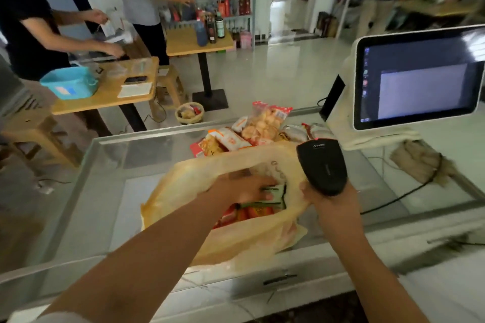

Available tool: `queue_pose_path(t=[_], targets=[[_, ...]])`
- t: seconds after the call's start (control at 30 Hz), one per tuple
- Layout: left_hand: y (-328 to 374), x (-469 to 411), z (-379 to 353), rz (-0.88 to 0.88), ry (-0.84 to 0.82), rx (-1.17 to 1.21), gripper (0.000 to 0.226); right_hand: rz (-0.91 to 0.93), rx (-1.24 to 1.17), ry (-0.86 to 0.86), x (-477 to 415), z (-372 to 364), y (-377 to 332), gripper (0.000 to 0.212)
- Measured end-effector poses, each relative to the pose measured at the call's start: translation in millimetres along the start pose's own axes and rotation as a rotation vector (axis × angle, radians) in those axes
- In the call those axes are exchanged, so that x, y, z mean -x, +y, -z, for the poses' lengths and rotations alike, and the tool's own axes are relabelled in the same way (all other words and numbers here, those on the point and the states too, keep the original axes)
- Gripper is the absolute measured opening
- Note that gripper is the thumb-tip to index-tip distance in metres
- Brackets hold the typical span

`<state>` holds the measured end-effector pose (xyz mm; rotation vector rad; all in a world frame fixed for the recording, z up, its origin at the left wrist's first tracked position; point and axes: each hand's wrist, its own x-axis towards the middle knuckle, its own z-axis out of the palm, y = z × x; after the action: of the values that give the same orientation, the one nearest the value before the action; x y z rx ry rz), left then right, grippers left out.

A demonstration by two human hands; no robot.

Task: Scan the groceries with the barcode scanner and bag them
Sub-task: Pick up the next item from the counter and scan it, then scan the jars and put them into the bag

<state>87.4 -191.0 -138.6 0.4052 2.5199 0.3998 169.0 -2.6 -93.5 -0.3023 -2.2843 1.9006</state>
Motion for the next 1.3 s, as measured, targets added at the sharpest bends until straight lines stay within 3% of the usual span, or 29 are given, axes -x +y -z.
queue_pose_path(t=[0.07, 0.17, 0.3, 0.37, 0.47, 0.5, 0.67, 0.77, 0.87, 0.97, 1.07, 1.13, 1.23, 1.3], targets=[[-3, 1, -5, -0.059, -0.001, 0.010, 0.053, -0.035, 0.034, 0.015, 0, 1, 4, 0.033], [-5, 4, -2, -0.128, 0.132, -0.081, 0.050, -0.034, 0.046, 0.050, 3, 0, 6, 0.037], [-17, 31, 11, -0.053, 0.255, -0.044, 0.040, -0.015, 0.074, 0.058, 4, 0, 12, 0.036], [-25, 69, 15, -0.009, 0.259, -0.157, 0.058, -0.020, 0.108, 0.062, 3, 0, 17, 0.038], [-41, 135, 4, 0.250, -0.026, -0.406, 0.107, -0.030, 0.169, 0.045, -1, 1, 23, 0.036], [-47, 151, -1, 0.322, -0.105, -0.434, 0.113, -0.038, 0.192, 0.031, -2, 1, 25, 0.036], [-59, 188, 6, 0.467, -0.215, -0.461, 0.073, -0.067, 0.289, -0.076, -2, -2, 32, 0.034], [-57, 199, 15, 0.402, -0.243, -0.358, 0.047, -0.062, 0.332, -0.124, 2, -3, 31, 0.029], [-41, 202, 17, 0.238, -0.140, -0.148, 0.027, -0.068, 0.323, -0.090, -1, -2, 29, 0.026], [-11, 187, 12, 0.055, 0.108, -0.040, 0.023, -0.068, 0.257, -0.009, -4, 6, 22, 0.027], [17, 162, 13, -0.078, 0.326, 0.153, 0.025, -0.090, 0.189, -0.034, -4, 21, 18, 0.027], [37, 143, 20, -0.097, 0.363, 0.184, 0.031, -0.105, 0.164, -0.062, -3, 35, 16, 0.028], [65, 115, 28, -0.088, 0.320, 0.005, 0.035, -0.118, 0.108, -0.073, -1, 63, 11, 0.025], [84, 99, 32, -0.117, 0.415, 0.003, 0.030, -0.104, 0.056, -0.057, 0, 83, 5, 0.020]])
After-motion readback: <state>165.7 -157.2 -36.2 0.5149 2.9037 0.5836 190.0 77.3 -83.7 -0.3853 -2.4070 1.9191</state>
